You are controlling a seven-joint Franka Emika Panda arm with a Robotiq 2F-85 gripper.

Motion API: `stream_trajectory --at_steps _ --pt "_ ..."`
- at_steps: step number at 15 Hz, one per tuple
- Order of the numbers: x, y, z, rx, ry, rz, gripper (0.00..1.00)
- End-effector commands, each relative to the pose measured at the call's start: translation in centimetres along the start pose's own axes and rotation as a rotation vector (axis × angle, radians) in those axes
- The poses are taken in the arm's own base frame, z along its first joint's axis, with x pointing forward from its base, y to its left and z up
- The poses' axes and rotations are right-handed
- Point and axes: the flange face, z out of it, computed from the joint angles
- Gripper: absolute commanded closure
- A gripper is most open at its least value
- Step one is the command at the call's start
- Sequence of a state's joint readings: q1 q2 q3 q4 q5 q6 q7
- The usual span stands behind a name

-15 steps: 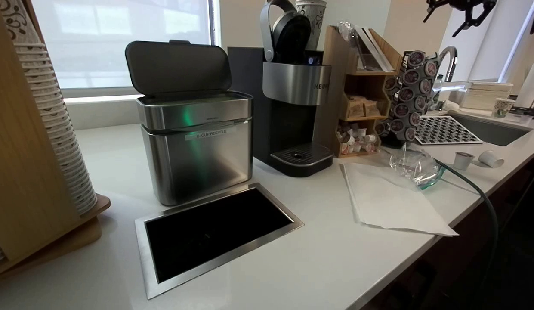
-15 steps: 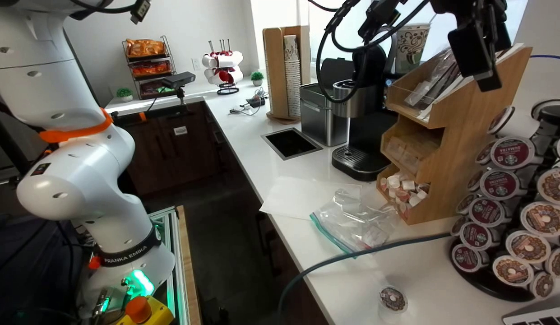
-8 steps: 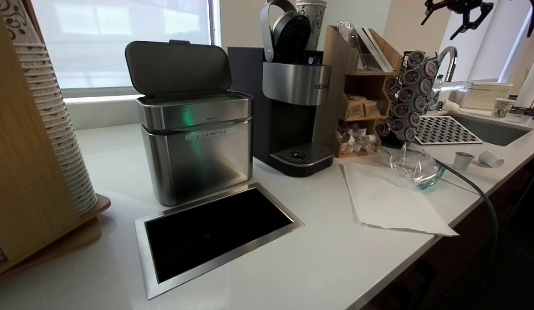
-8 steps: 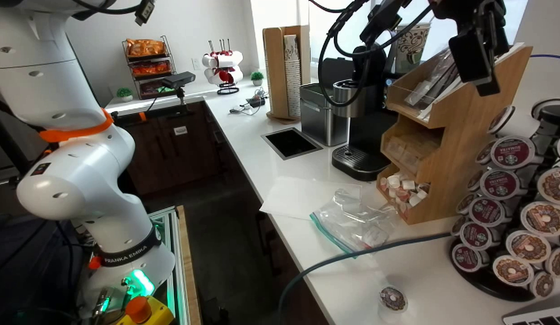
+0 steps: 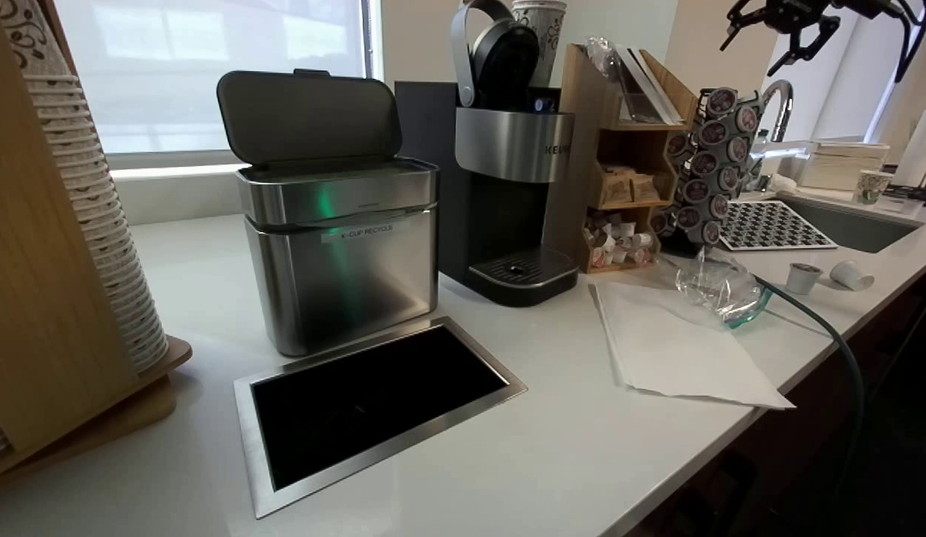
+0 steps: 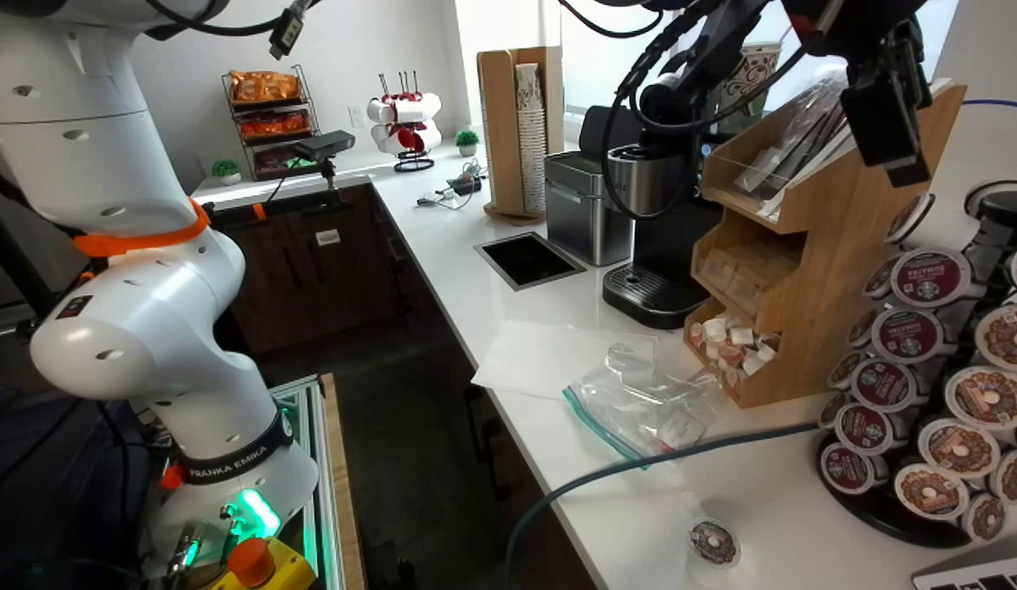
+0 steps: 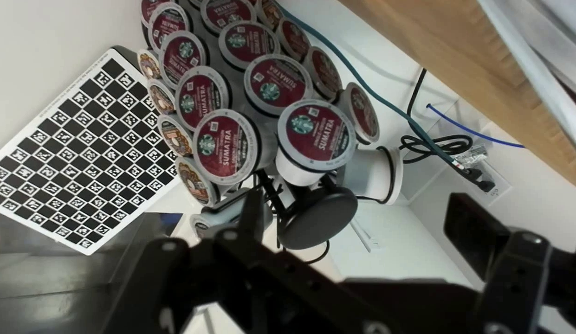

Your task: Turn the rotating rack to the right, then put the coffee pod on the rack

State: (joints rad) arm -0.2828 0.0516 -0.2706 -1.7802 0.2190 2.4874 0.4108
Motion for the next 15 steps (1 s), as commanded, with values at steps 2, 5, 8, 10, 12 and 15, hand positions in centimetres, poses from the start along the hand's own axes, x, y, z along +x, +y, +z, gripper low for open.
stream_trajectory --at_steps 2,5,8,10,12,15 --pt "0.4 0.3 2.1 0.032 -0.023 -0.061 0.0" --pt "0.4 0.5 3.3 0.045 -0.041 -0.099 0.0" --pt "0.5 0.7 3.8 0.047 -0.054 -0.128 0.0" --pt "0.5 0.8 4.4 0.053 -0.054 -0.147 0.0" --pt "0.4 0.7 4.6 0.083 -0.058 -0.155 0.0" --pt "0.4 0.6 4.9 0.13 -0.064 -0.163 0.0"
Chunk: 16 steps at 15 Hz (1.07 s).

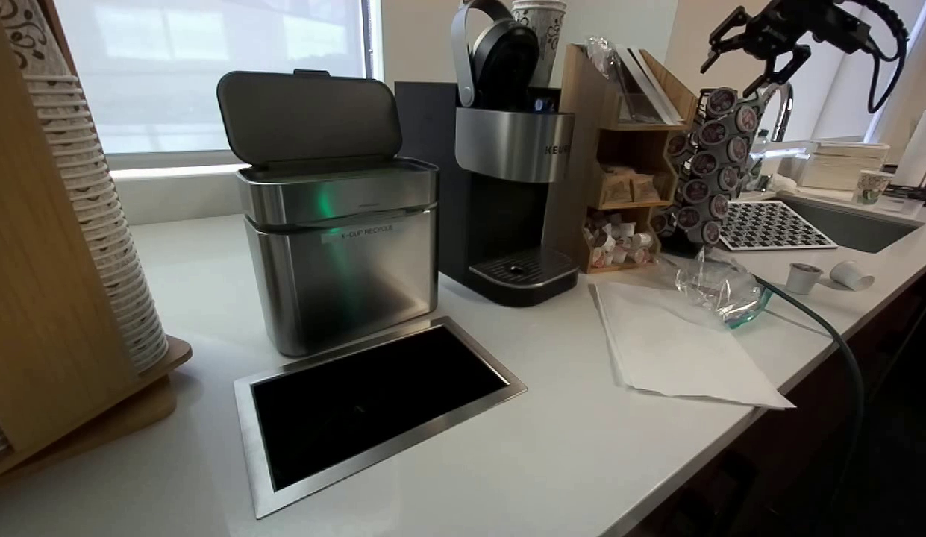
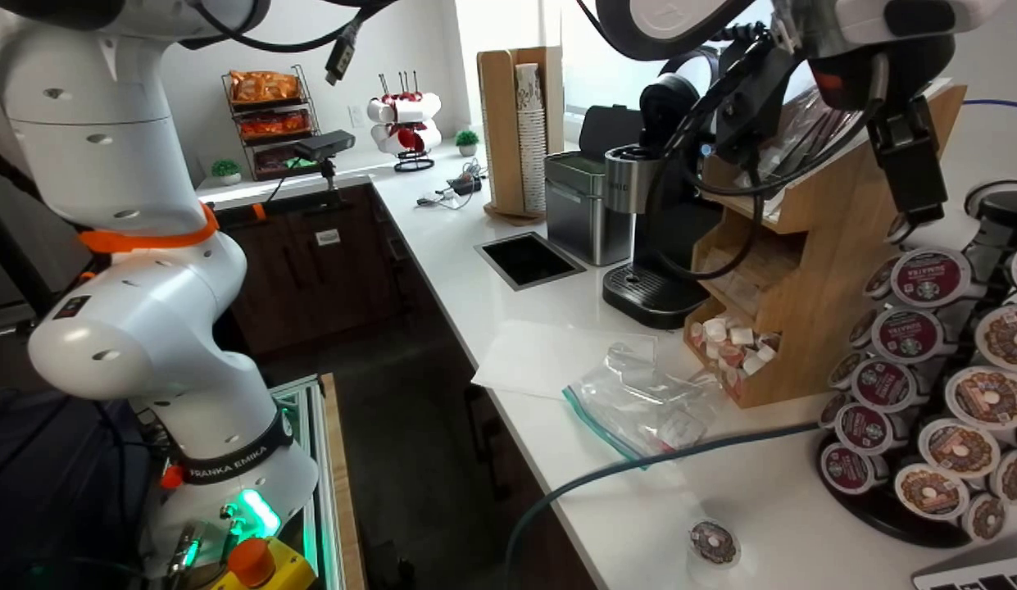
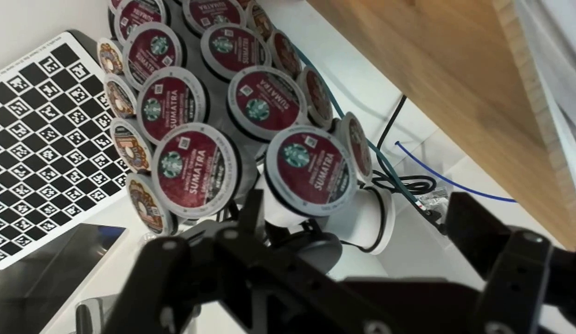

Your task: Turn the rotating rack to the right, then put the coffee pod on the rack

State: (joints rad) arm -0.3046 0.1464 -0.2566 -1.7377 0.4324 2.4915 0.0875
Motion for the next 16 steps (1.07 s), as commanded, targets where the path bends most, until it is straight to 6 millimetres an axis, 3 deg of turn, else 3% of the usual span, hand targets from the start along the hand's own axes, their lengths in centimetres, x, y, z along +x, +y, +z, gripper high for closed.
stream_trajectory --at_steps 1,16 --pt "0.3 0.1 0.6 0.058 -0.003 -0.014 0.0" --pt "-0.2 -1.6 1.6 0.111 0.007 0.062 0.0"
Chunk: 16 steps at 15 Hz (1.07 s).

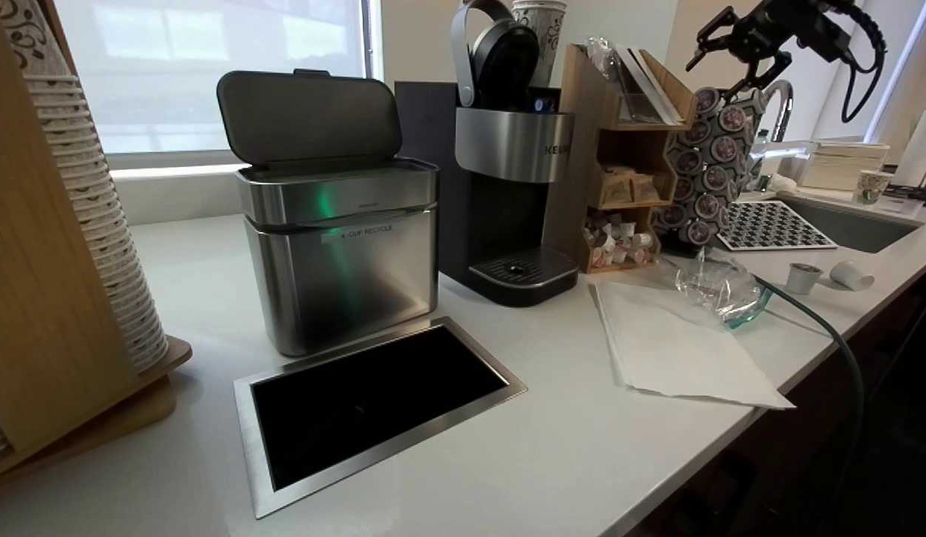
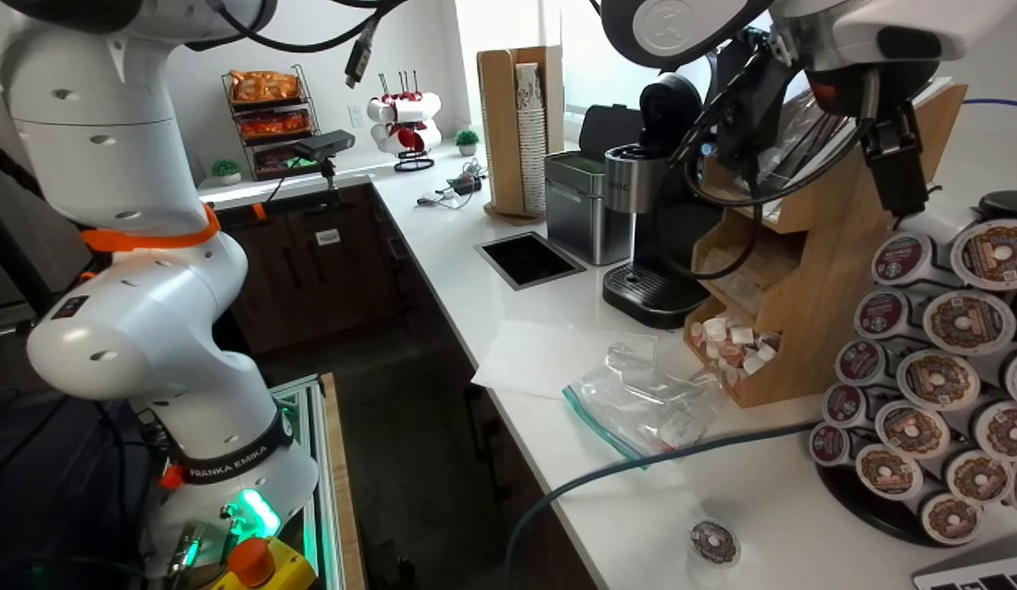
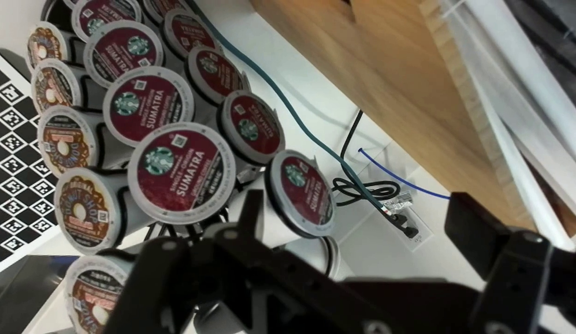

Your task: Turn the rotating rack to the right, then put the coffee pod on the rack

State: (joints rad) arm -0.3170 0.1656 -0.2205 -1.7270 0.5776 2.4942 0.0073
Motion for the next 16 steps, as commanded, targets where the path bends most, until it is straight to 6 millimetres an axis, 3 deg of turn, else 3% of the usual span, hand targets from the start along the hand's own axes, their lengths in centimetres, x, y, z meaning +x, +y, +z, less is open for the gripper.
stream_trajectory --at_steps 1,16 --pt "0.3 -0.6 0.5 0.011 0.037 0.054 0.0" --pt "-0.3 -1.5 3.1 0.021 0.186 0.252 0.0"
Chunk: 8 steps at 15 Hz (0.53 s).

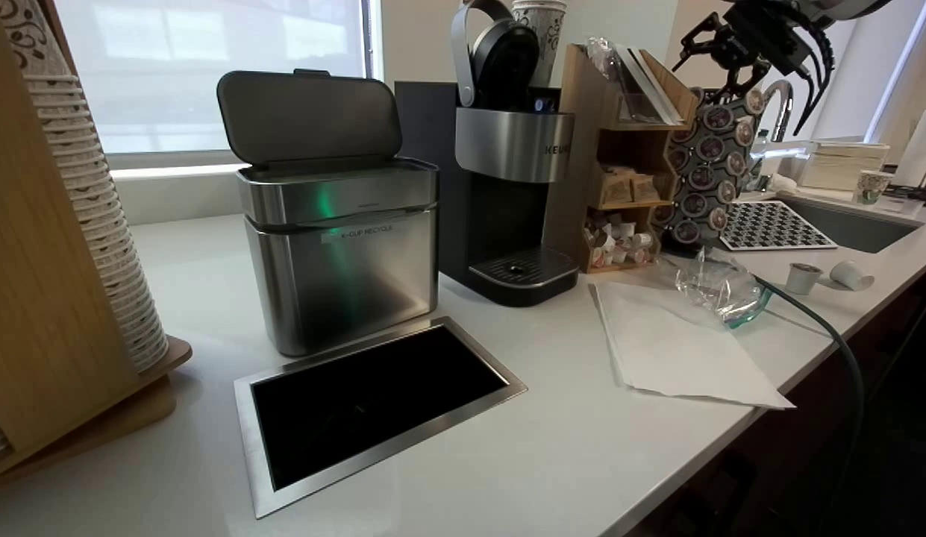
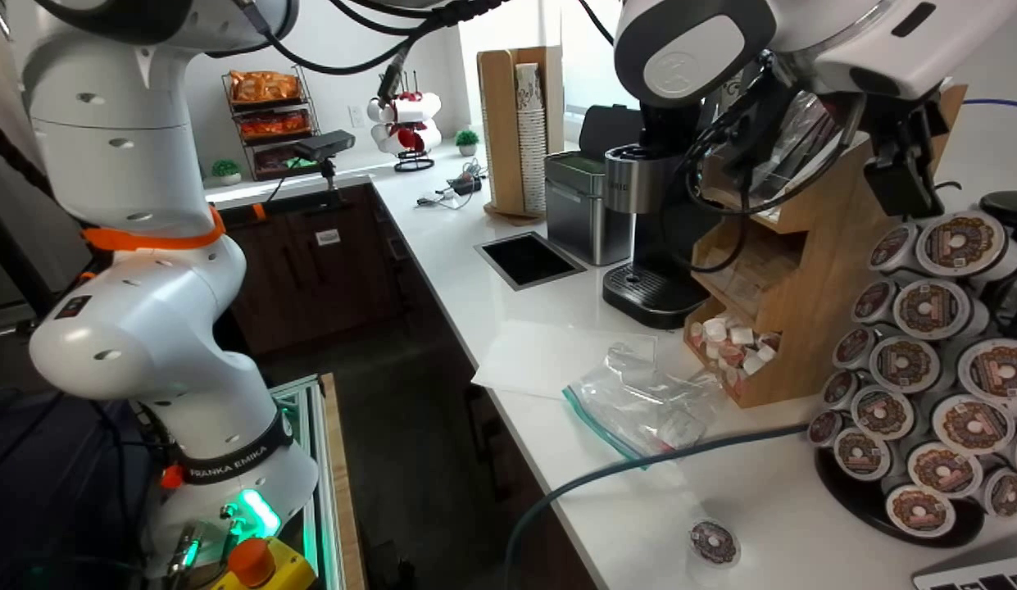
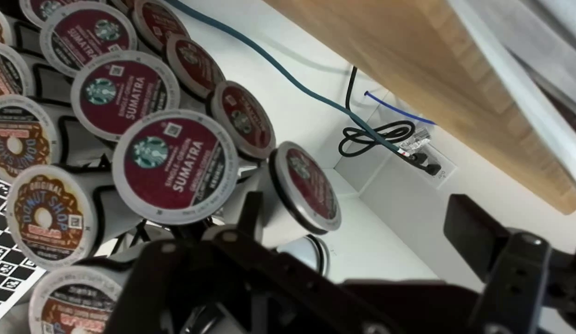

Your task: Turn the rotating rack to the right, then put the coffee pod on the rack

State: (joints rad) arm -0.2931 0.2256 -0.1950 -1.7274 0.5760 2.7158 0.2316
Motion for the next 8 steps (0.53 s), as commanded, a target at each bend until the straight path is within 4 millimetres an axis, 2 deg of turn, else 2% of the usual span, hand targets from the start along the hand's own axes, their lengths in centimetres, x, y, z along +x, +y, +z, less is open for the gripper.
stream_trajectory --at_steps 1,8 --pt "-0.41 -0.46 0.48 0.018 0.046 0.077 0.0" --pt "-1.16 -1.41 1.02 0.037 0.093 0.174 0.0"
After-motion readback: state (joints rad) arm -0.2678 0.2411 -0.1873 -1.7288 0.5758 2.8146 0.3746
